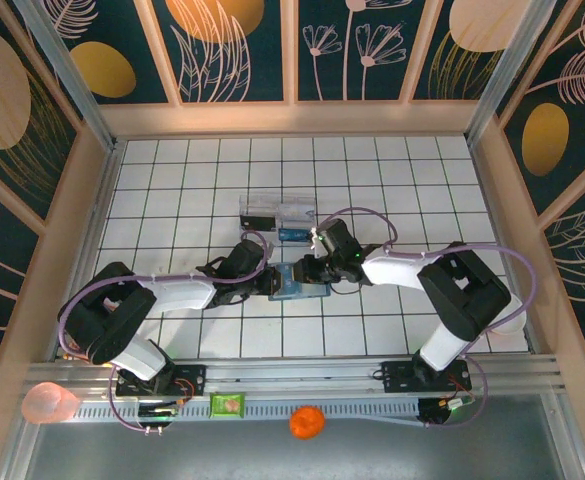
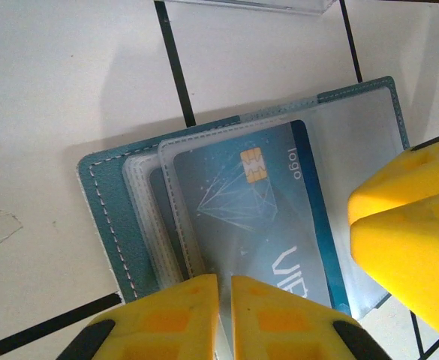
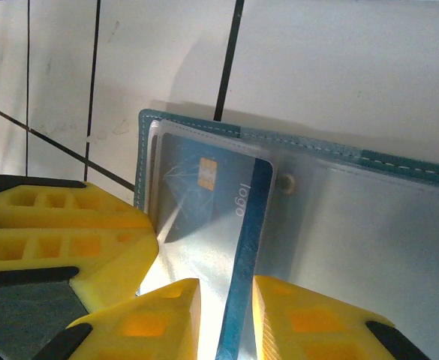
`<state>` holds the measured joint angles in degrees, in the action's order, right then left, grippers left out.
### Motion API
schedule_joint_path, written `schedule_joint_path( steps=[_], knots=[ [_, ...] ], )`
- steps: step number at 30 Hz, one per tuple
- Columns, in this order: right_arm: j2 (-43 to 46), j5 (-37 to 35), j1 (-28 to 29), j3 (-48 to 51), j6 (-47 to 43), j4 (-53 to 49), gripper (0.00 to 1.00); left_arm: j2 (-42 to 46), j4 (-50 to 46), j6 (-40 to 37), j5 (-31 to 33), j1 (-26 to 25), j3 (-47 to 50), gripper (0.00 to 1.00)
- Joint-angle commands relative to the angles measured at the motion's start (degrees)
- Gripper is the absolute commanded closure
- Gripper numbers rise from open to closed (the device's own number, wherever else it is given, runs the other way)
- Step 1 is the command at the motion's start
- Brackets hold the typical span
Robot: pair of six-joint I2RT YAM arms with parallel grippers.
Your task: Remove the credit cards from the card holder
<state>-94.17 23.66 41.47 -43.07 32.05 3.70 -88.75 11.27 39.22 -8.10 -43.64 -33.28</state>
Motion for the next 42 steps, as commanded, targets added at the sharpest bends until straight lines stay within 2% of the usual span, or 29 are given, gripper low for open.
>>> schedule_joint_path(
  steps=[1, 7, 11, 17, 20, 32, 38, 42],
  knots=[
    [-1.6, 1.7, -0.4, 0.9, 0.5, 0.6, 0.74, -1.7, -2.9, 0.0, 1.3, -0.2, 1.1, 0.87],
    [-3.3, 2.6, -0.3, 0.7, 0.6, 1.4, 0.75, -1.9, -3.0, -0.3, 1.4, -0.1, 0.9, 0.87],
    [-3.7, 4.2, -0.3, 1.1, 1.2, 3.0, 0.78, -2.3, -2.8, -0.3, 1.2, -0.1, 0.9, 0.88],
    [-3.3, 3.3, -0.3, 1.8, 2.0, 3.7, 0.95, -2.5, -2.8, -0.2, 1.2, -0.1, 0.8, 0.89],
    [-2.2, 1.8, -0.3, 2.7, 2.6, 3.6, 1.00, -2.6, -2.8, -0.4, 1.2, 0.0, 0.8, 0.90],
    [5.6, -4.5, -2.7, 7.0, 4.5, -1.3, 1.00, -2.8, -2.2, -0.5, 0.5, 0.7, 1.4, 0.93],
    [5.2, -3.9, -2.7, 8.5, 4.5, -1.1, 1.00, -2.1, -2.2, -0.6, 0.1, 1.2, 1.2, 0.93],
    [4.7, -2.0, -0.3, 8.0, 4.8, 2.4, 1.00, 1.3, -1.6, -1.1, -1.1, 1.2, 1.5, 0.80]
  ],
)
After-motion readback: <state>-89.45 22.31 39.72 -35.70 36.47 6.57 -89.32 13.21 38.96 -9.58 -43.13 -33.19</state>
